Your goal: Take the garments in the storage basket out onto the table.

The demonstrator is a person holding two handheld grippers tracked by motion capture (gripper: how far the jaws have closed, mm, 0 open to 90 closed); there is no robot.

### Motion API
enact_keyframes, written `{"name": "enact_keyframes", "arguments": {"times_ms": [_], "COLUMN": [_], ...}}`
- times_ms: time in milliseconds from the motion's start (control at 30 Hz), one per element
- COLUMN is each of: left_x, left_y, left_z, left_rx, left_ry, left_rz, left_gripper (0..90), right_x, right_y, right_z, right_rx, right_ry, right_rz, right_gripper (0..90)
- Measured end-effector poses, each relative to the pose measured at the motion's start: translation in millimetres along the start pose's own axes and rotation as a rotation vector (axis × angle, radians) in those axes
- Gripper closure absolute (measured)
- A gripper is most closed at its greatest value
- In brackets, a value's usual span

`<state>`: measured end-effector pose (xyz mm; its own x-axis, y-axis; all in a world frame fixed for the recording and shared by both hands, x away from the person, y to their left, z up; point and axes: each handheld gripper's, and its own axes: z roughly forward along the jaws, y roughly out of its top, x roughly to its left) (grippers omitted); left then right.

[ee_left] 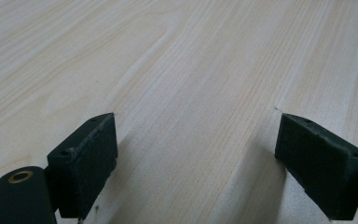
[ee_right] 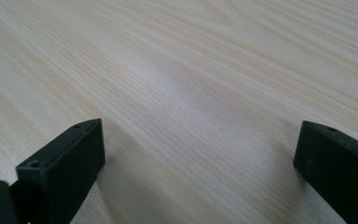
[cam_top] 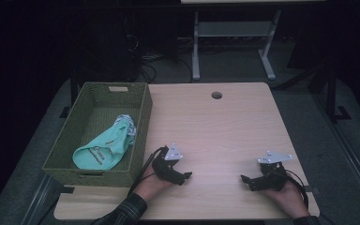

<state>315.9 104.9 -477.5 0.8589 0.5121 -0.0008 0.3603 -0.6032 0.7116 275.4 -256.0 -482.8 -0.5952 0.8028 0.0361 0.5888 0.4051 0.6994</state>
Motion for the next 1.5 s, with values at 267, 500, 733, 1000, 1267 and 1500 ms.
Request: {"name": "enact_keyframes", "arguments": {"times_ms": [267, 500, 733, 1000, 1267, 1500], "left_x": [0.6, 2.5, 4.7, 8.5, 8.3, 9.3], "left_y": [5.3, 8.4, 11.7, 13.5, 17.5, 19.2], "left_z": [-0.2, -2.6, -8.0, -10.6, -16.4, -18.2], "left_rx": [0.045, 0.073, 0.061, 0.048, 0.035, 0.032], "left_ry": [-0.001, -0.012, -0.007, -0.004, -0.007, -0.010], "left_rz": [0.006, -0.004, -0.015, -0.035, -0.032, -0.042], "left_gripper": [12.4, 13.2, 13.3, 13.2, 13.3, 13.3], "right_x": [0.0, -0.3, -0.2, -0.3, -0.3, -0.1], "right_y": [0.1, 0.3, 0.4, 0.3, 0.3, 0.4], "right_z": [0.1, 0.4, 0.4, 0.4, 0.4, 0.4], "right_rx": [0.000, 0.000, -0.001, 0.000, 0.000, -0.001], "right_ry": [0.000, 0.000, 0.001, 0.000, 0.000, 0.001], "right_rz": [0.000, 0.000, 0.001, 0.000, 0.000, 0.002], "right_gripper": [1.4, 1.4, 1.4, 1.4, 1.4, 1.4]}}
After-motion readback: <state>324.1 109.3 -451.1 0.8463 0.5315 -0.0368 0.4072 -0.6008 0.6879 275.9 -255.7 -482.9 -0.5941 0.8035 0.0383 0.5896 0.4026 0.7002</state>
